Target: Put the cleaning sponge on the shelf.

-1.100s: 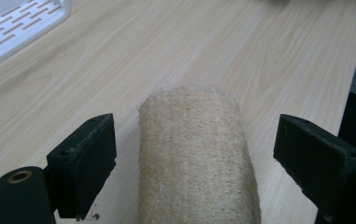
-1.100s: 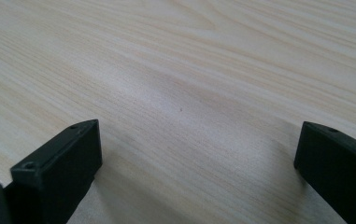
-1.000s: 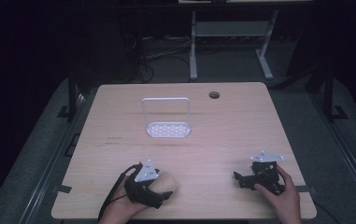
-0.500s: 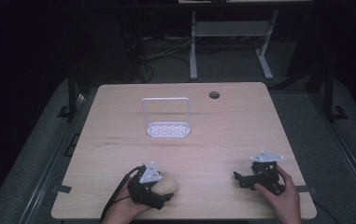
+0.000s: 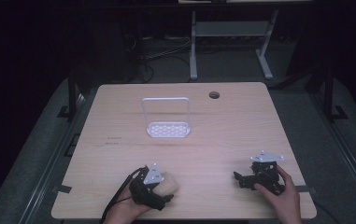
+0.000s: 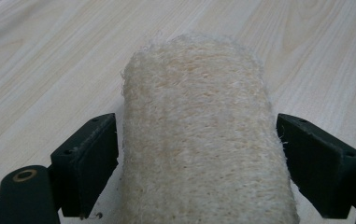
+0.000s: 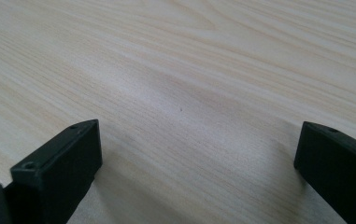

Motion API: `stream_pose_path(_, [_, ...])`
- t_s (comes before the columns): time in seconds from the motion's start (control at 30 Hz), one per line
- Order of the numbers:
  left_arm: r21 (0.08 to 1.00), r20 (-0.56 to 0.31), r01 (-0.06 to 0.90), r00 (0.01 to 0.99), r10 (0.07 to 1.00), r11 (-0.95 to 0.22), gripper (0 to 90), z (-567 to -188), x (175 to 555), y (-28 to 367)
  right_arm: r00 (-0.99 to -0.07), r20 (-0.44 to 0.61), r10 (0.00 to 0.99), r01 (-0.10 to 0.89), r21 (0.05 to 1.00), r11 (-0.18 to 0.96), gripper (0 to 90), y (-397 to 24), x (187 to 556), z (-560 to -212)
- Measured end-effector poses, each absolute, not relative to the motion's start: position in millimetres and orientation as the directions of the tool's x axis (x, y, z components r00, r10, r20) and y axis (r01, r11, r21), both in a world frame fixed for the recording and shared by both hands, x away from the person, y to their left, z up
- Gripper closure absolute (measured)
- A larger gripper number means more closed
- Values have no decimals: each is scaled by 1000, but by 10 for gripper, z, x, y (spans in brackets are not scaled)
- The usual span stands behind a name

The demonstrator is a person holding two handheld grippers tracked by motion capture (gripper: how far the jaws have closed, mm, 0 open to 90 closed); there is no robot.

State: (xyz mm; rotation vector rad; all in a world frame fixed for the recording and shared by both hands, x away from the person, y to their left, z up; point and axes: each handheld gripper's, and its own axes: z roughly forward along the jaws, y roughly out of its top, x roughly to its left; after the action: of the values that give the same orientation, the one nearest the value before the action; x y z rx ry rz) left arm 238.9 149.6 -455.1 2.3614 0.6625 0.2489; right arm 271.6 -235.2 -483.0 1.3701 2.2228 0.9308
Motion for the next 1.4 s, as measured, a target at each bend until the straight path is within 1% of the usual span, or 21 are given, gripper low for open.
stream_pose_path(0.03, [646,1,397,854,521,-652,157,-4549,2389,1501,-460,31,887,645,699,310,7,-2352,2716,-4830])
stream_pose_path(0.07, [648,-1,398,853,522,-649,208,-4545,2389,1511,-461,31,887,645,699,310,7,-2352,2716,-4829])
stream_pose_path(0.27, [651,-7,401,852,524,-644,252,-4528,2390,1526,-461,31,887,645,699,310,7,-2352,2716,-4829])
stream_pose_path(0.57, [650,-5,403,850,527,-644,258,-4515,2390,1539,-461,31,887,645,699,310,7,-2353,2716,-4829])
stream_pose_path(0.8, [666,-17,407,846,533,-625,258,-4450,2405,1569,-461,31,887,644,699,310,7,-2353,2716,-4830])
stream_pose_path(1.4, [696,-5,390,842,540,-603,258,-4300,2576,1602,-462,29,887,644,699,312,6,-2354,2717,-4830])
